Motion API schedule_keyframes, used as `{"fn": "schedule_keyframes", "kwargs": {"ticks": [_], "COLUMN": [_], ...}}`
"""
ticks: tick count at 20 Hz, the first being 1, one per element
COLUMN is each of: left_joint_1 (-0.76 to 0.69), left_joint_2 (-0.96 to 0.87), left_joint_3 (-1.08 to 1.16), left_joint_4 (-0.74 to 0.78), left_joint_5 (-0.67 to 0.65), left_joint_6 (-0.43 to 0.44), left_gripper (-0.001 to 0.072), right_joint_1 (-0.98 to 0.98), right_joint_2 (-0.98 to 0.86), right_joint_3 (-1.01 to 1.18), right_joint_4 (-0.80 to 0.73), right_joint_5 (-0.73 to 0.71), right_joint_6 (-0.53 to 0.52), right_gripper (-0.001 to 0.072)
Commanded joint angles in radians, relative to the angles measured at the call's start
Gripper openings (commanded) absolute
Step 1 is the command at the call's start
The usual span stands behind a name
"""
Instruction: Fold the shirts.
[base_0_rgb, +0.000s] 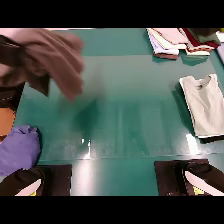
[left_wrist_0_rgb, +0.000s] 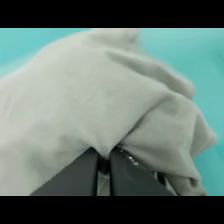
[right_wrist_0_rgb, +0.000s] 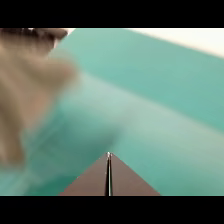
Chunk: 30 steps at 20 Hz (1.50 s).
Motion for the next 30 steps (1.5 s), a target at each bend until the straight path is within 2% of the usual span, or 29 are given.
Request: {"fn": "schedule_keyframes", "kwargs": {"ticks": [1,3,4,5,6,7,9,11,12,15,18,20,23,26,27,28,29,30], "left_joint_1": [-0.206,-0.289,-0.313,-0.318,-0.311,-0.288,-0.19,-0.055,0.006,0.096,0.092,0.071,0.005,-0.055,-0.056,-0.046,-0.028,-0.006], "left_joint_2": [-0.2,-0.347,-0.409,-0.453,-0.48,-0.49,-0.489,-0.49,-0.49,-0.49,-0.49,-0.491,-0.511,-0.527,-0.527,-0.526,-0.526,-0.526], "left_joint_3": [0.023,0.023,0.023,0.023,0.023,0.023,0.023,0.0,-0.036,-0.216,-0.448,-0.564,-0.618,-0.616,-0.61,-0.594,-0.566,-0.534], "left_joint_4": [-0.121,-0.247,-0.319,-0.366,-0.365,-0.348,-0.304,-0.32,-0.361,-0.5,-0.597,-0.691,-0.77,-0.78,-0.781,-0.779,-0.776,-0.772], "left_joint_5": [-0.033,0.012,0.053,0.088,0.114,0.115,0.096,0.066,0.066,0.112,0.237,0.347,0.43,0.523,0.533,0.52,0.492,0.459], "left_joint_6": [0.078,0.144,0.165,0.167,0.147,0.145,0.082,0.003,-0.026,-0.028,-0.027,0.005,0.052,0.05,0.047,0.051,0.053,0.063], "left_gripper": [0.0029,0.0032,0.0209,0.052,0.0597,0.0597,0.0597,0.0597,0.0597,0.0597,0.0597,0.0596,0.0596,0.0595,0.0523,0.0233,0.0033,0.0037], "right_joint_1": [-0.041,-0.054,-0.055,-0.055,-0.055,-0.055,-0.055,-0.055,-0.055,-0.055,-0.054,-0.054,-0.054,-0.054,-0.054,-0.056,-0.069,-0.09], "right_joint_2": [0.001,0.002,0.001,0.002,0.001,0.001,0.0,0.0,0.0,-0.011,-0.041,-0.06,-0.083,-0.089,-0.089,-0.089,-0.089,-0.088], "right_joint_3": [0.087,0.109,0.114,0.114,0.114,0.114,0.113,0.113,0.114,0.113,0.111,0.111,0.111,0.111,0.111,0.111,0.111,0.096], "right_joint_4": [0.001,0.001,0.0,0.0,0.0,-0.001,-0.002,-0.002,-0.002,-0.001,0.011,0.01,0.011,0.009,0.008,-0.002,-0.003,0.0], "right_joint_5": [0.005,0.032,0.053,0.065,0.078,0.087,0.089,0.087,0.089,0.091,0.111,0.113,0.113,0.114,0.115,0.128,0.159,0.204], "right_joint_6": [0.01,0.011,0.011,0.011,0.011,0.011,0.01,0.01,0.01,0.01,0.011,0.011,0.011,0.018,0.018,0.018,0.018,0.02], "right_gripper": [0.0019,0.0018,0.0018,0.0018,0.0019,0.0019,0.0019,0.0019,0.0019,0.0019,0.0018,0.0019,0.0018,0.0019,0.0018,0.0018,0.0018,0.0018]}}
